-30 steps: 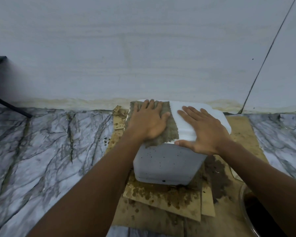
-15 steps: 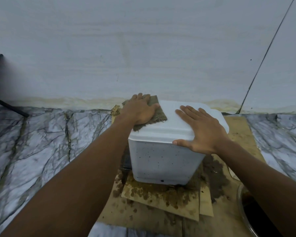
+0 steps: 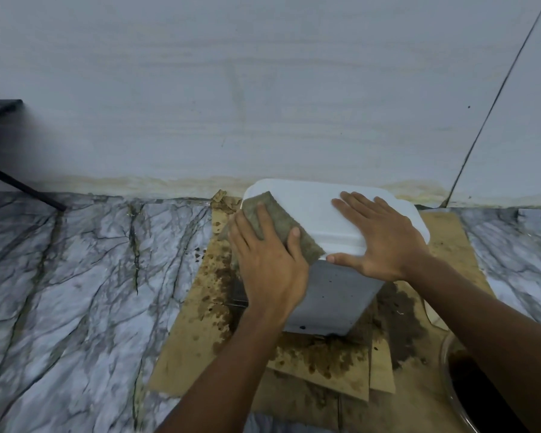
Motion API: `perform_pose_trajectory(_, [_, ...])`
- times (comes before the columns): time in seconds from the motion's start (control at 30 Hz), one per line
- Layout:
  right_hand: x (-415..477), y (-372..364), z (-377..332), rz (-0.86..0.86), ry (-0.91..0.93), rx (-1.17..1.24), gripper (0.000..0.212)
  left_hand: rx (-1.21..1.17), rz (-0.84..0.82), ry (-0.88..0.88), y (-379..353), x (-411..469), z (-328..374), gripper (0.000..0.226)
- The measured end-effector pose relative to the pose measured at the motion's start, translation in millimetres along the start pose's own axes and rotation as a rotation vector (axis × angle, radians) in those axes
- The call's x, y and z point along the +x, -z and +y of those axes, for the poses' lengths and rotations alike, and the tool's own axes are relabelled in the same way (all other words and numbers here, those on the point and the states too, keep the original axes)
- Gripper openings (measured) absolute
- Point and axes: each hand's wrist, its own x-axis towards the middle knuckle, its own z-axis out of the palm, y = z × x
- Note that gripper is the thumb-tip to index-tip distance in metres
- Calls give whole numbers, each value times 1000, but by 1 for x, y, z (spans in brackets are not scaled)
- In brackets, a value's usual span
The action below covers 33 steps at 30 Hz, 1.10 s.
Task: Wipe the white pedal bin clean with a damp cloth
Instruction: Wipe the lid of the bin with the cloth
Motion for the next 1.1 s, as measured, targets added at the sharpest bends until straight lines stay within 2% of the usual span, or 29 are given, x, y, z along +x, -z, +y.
perform_pose_trajectory(0.1, [2, -1, 1, 2, -4, 4, 111, 0, 13, -80, -1, 10, -11, 71])
perform_pose_trajectory(0.17, [4, -1, 1, 5, -11, 6, 109, -42, -42, -117, 9, 34, -20, 69])
perform_pose_trajectory(0.33, [7, 1, -3, 7, -6, -11, 106, -242, -372, -43, 37, 105, -24, 57])
perform_pose_trajectory(0.43, [6, 2, -3, 3, -12, -19, 105, -32, -483, -41, 30, 133, -14, 64])
perform_pose_trajectory(0.53, [5, 1, -4, -9, -10, -18, 106, 282, -488, -104, 13, 142, 5, 71])
perform_pose_trajectory(0.6, [5, 2, -4, -17, -9, -12, 106, 432, -493, -210, 5, 134, 21, 72])
perform_pose_trajectory(0.7, [5, 2, -3, -19, -9, -2, 105, 465, -515, -376, 2, 107, 35, 69])
perform_pose_trajectory(0.8, [4, 0, -2, 6, 3, 2, 102, 437, -464, -468, 9, 76, 24, 67])
perform_pose_trajectory(0.97, [6, -3, -5, -2, 7, -6, 106, 377, -366, -369, 22, 68, 2, 68])
perform_pose_trajectory(1.1, [7, -1, -5, -9, -6, -6, 106, 342, -432, -294, 21, 112, 2, 69])
